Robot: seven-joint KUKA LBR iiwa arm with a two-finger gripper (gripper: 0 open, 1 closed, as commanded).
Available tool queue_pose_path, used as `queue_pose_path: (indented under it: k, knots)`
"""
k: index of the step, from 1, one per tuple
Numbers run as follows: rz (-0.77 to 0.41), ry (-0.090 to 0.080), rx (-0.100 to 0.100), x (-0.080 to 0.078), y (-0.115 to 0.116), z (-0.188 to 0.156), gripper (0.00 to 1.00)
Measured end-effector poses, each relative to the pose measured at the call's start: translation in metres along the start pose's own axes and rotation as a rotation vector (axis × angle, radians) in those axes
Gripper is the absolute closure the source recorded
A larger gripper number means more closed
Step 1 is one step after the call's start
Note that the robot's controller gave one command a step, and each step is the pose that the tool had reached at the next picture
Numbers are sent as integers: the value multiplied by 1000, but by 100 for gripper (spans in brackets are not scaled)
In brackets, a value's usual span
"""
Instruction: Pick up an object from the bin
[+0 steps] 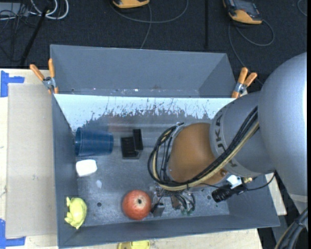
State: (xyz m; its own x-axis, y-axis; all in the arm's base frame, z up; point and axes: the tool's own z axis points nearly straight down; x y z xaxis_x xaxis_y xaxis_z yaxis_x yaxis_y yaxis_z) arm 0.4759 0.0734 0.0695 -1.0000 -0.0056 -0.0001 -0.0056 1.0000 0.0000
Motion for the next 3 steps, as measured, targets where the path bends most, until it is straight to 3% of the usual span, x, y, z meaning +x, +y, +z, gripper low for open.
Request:
queue_pose_path:
  k: [1, 2, 3]
  knots:
    - [0, -9, -1, -2, 0, -1, 0]
    - [0, -8, -1, -2, 0, -1, 0]
    - [-6, 2, 1, 3, 28, -30, 0]
